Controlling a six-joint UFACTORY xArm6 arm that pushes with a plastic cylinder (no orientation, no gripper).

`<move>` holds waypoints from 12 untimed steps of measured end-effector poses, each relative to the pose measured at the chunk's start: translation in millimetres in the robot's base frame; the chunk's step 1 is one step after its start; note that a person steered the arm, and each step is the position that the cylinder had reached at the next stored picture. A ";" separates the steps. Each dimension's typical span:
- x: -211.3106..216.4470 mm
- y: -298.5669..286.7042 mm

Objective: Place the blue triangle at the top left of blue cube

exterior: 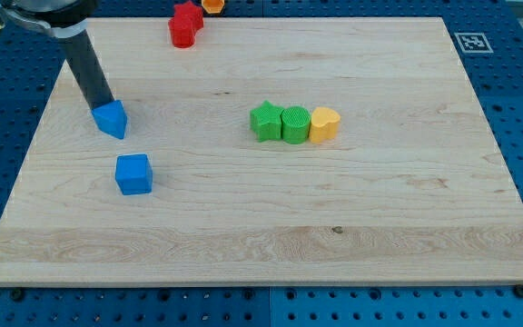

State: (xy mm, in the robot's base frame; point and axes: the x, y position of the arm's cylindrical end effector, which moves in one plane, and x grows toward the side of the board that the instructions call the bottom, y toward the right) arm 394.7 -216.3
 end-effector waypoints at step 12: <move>42.4 70.5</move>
State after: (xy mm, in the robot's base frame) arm 437.1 -145.8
